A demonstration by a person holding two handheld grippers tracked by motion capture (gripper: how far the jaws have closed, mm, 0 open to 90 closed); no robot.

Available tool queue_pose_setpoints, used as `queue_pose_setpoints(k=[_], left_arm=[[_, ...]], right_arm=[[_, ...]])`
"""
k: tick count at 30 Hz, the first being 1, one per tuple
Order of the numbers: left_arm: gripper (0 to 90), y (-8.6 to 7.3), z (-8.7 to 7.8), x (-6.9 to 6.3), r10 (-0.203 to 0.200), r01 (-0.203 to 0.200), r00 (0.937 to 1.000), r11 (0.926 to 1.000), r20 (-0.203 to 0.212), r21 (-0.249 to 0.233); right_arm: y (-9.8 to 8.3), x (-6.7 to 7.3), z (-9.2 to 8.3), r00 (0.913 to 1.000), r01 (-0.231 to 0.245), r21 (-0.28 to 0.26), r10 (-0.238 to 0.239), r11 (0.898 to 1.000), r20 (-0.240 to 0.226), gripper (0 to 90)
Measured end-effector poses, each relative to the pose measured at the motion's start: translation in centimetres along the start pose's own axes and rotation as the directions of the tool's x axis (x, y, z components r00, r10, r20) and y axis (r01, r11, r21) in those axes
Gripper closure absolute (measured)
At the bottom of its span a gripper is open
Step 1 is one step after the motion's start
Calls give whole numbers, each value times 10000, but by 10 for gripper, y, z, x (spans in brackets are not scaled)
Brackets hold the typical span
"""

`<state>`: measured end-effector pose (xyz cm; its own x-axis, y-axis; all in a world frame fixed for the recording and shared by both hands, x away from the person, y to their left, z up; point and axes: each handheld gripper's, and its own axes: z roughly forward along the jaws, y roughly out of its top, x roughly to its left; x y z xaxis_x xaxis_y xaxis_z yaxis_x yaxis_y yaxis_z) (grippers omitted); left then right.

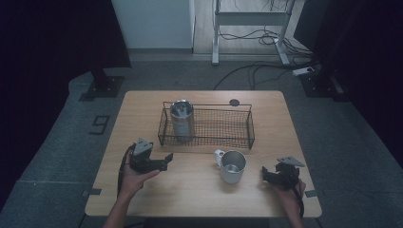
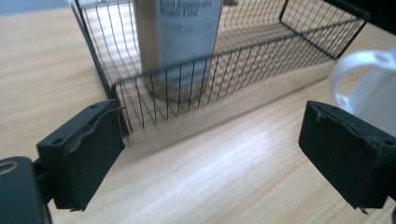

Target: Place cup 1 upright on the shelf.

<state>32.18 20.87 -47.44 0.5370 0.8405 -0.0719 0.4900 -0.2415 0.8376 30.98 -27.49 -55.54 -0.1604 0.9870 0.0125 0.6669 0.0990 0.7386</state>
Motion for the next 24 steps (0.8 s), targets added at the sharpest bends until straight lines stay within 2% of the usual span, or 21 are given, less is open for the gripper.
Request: queue_pose_setpoints(k=[2, 4, 10, 12, 13, 16, 18, 24], left_arm=[[65, -11, 1, -1, -14, 13, 10000, 9998, 85, 184], [67, -17, 2, -1, 34, -33, 10000, 9997, -34, 248], [73, -31, 5, -3, -46, 44, 10000, 9991, 46, 413], [79, -35, 7, -3, 18, -22, 10000, 9982, 71, 603], [87, -39, 10, -4, 129, -122, 9999, 9970, -87, 767], [99, -43, 11, -4, 0, 5, 10000, 9968, -66, 804], [99, -46, 12, -5, 89, -76, 9999, 9956, -133, 935], [104, -51, 14, -6, 20, -5, 9999, 9955, -163, 945]], right_arm=[[0, 0, 0, 10000, -3, 1, 3, 10000, -2, 133], [0, 0, 0, 10000, -1, -2, 1, 10000, -1, 133], [0, 0, 0, 10000, -1, -1, 1, 10000, 4, 133], [0, 0, 0, 10000, -5, 1, 5, 10000, 7, 132], [0, 0, 0, 10000, -11, 4, 11, 10000, 6, 132], [0, 0, 0, 10000, -11, 4, 11, 10000, 5, 132], [0, 0, 0, 10000, -23, 8, 23, 10000, 5, 132], [0, 0, 0, 10000, -63, 30, 63, 10000, 39, 123]])
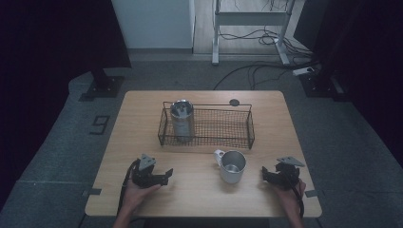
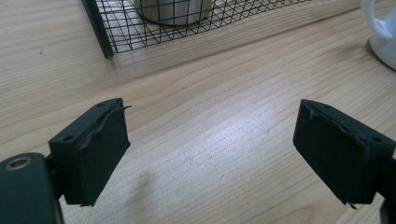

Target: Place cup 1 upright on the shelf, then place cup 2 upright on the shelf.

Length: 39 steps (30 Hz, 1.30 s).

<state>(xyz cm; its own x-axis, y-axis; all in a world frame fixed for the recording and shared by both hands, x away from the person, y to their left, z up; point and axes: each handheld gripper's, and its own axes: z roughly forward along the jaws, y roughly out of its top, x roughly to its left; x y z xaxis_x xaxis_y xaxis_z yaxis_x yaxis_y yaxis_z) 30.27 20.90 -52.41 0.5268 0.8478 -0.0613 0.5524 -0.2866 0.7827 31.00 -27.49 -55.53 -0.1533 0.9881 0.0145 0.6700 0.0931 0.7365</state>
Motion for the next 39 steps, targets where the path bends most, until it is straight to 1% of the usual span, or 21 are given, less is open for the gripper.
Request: queue_pose_setpoints(k=[7, 8, 9, 10, 11, 13, 15, 18, 20, 23, 24, 25, 26, 27, 30, 31, 32, 34, 36, 37, 39], left_arm=[[104, 0, -1, 1, -18, 17, 9999, 9999, -107, -118], [104, 0, 0, 0, 13, -14, 9999, 10000, -138, -83], [104, -1, 2, -1, 156, -155, 9997, 9999, -171, 59], [104, -1, 2, -1, 156, -155, 9997, 9999, -171, 59], [104, -1, 5, -2, 211, -210, 9998, 9997, -69, 126], [104, -1, 5, -3, 252, -252, 9997, 9996, -20, 161], [104, -1, 7, -5, 307, -307, 9995, 9993, 5, 224], [104, -1, 8, -6, 321, -322, 9995, 9992, 31, 239], [104, -1, 9, -6, 356, -357, 9994, 9990, 38, 265], [108, -3, 9, -7, 502, -499, 9987, 9983, -81, 310], [112, -3, 9, -7, 502, -499, 9987, 9983, -81, 310], [113, -3, 9, -8, 510, -506, 9986, 9982, -112, 337], [113, -4, 8, -8, 500, -496, 9987, 9982, -116, 342], [113, -4, 8, -8, 475, -472, 9988, 9983, -99, 331], [113, -4, 8, -8, 464, -460, 9988, 9983, -123, 363], [112, -5, 9, -8, 462, -457, 9989, 9983, -118, 373], [112, -5, 9, -8, 463, -458, 9989, 9981, -119, 400], [115, -6, 11, -8, 466, -456, 9988, 9975, -168, 535], [123, -6, 11, -8, 418, -408, 9990, 9977, -168, 542], [129, -6, 10, -7, 392, -386, 9992, 9979, -107, 524], [129, -7, 10, -7, 401, -395, 9991, 9978, -107, 534]], right_arm=[[0, 0, 0, 9999, -16, -54, 16, 10000, 121, 132], [0, 1, -1, 9999, 23, -80, -22, 10000, 139, 133], [-1, 3, -2, 9999, 113, -149, -111, 9998, 118, 133], [-1, 3, -2, 9999, 113, -149, -111, 9998, 118, 133], [-2, 5, -5, 9996, 295, -246, -295, 9993, -18, 133], [-1, 7, -7, 9993, 359, -342, -362, 9988, -73, 133], [0, 12, -15, 9986, 466, -670, -480, 9967, -199, 133], [1, 14, -21, 9983, 502, -809, -525, 9955, -263, 133], [3, 17, -28, 9977, 436, -1012, -487, 9939, -482, 133], [7, 22, -36, 9962, 427, -1296, -521, 9906, -697, 134], [7, 22, -36, 9962, 427, -1296, -521, 9906, -697, 134], [10, 26, -42, 9942, 484, -1467, -617, 9880, -877, 134], [10, 26, -42, 9942, 484, -1467, -617, 9880, -877, 134], [13, 31, -47, 9919, 576, -1644, -752, 9847, -1026, 134], [16, 35, -53, 9897, 619, -1849, -842, 9808, -1154, 135], [18, 39, -59, 9872, 634, -2080, -919, 9761, -1304, 136], [18, 39, -59, 9872, 634, -2080, -919, 9761, -1304, 136], [20, 46, -67, 9831, 661, -2331, -1032, 9702, -1510, 136], [21, 49, -70, 9818, 715, -2384, -1105, 9685, -1542, 136], [23, 54, -75, 9786, 756, -2492, -1197, 9655, -1672, 135], [25, 59, -78, 9743, 792, -2585, -1296, 9628, -1841, 134]])
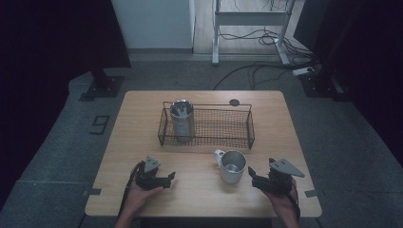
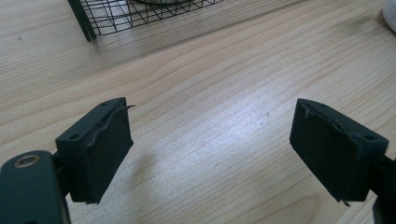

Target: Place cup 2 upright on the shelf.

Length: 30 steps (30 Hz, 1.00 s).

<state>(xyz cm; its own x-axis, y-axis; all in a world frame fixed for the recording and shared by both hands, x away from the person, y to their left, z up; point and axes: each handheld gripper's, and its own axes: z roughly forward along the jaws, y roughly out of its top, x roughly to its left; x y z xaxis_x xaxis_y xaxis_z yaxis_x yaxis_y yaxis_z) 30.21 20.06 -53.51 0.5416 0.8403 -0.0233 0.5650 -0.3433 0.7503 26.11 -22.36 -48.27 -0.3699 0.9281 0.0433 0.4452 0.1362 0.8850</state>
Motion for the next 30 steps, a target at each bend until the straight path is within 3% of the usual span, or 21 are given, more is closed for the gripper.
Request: queue_pose_setpoints(k=[10, 17, 27, 30], left_arm=[[138, -2, 3, 0, -180, 176, 9996, 9996, 237, 202], [138, -2, -1, 3, -414, 407, 9985, 9990, 358, 189], [138, -2, -1, 3, -462, 451, 9980, 9986, 435, 276], [145, -1, -5, 3, -482, 483, 9981, 9988, 392, -22]], right_arm=[[10, 24, 5, 9960, 193, 91, -184, 9998, -871, 106], [11, 36, 12, 9927, 452, 352, -409, 9984, -1134, 67], [18, 50, 33, 9917, 679, 717, -595, 9951, -1136, 0], [20, 54, 39, 9929, 805, 664, -742, 9945, -927, 0]])
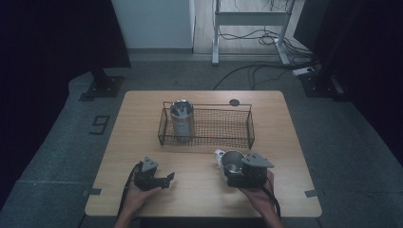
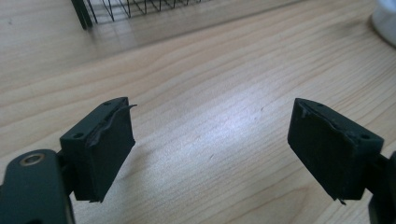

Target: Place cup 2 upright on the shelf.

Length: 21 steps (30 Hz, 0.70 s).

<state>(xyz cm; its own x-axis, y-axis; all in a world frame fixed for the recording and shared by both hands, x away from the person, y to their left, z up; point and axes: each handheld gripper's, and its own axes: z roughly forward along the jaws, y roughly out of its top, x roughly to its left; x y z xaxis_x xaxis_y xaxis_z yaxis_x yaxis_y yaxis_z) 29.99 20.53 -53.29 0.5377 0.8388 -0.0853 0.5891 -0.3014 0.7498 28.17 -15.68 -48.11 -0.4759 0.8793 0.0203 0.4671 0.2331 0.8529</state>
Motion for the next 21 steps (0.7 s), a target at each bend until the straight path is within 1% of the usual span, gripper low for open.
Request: queue_pose_setpoints(k=[3, 4, 6, 13, 15, 16, 17, 18, 21], left_arm=[[145, 1, -2, 0, -6, 6, 10000, 10000, 22, -88], [145, 1, -2, -1, -6, 6, 10000, 10000, 37, -94], [144, 1, -1, -1, 6, -6, 10000, 10000, 87, 24], [144, 1, -1, -1, 2, -3, 9999, 10000, 126, 83], [143, 1, -1, -1, 24, -25, 9999, 10000, 153, 71], [143, 1, -1, -1, 39, -40, 9999, 10000, 156, 65], [143, 1, -1, -1, 39, -40, 9999, 10000, 156, 65], [143, 1, -1, -1, 45, -46, 9999, 10000, 159, 61], [143, 1, -1, -1, 16, -17, 9999, 10000, 150, 66]], right_arm=[[0, 1, 4, 10000, 60, 81, -60, 9999, 3, 0], [1, 1, 7, 10000, 17, 126, -17, 9999, -28, 0], [1, 1, 12, 10000, -74, 170, 75, 9998, -22, 0], [2, 3, 22, 9999, -114, 211, 114, 9997, -21, 0], [3, 3, 26, 9998, -190, 267, 191, 9995, -52, 0], [2, 3, 31, 9995, -298, 346, 301, 9990, -90, 0], [2, 3, 31, 9995, -298, 346, 301, 9990, -90, 0], [1, 3, 36, 9994, -331, 428, 336, 9985, -103, 0], [-1, 4, 40, 9997, -251, 540, 254, 9982, -58, 0]])
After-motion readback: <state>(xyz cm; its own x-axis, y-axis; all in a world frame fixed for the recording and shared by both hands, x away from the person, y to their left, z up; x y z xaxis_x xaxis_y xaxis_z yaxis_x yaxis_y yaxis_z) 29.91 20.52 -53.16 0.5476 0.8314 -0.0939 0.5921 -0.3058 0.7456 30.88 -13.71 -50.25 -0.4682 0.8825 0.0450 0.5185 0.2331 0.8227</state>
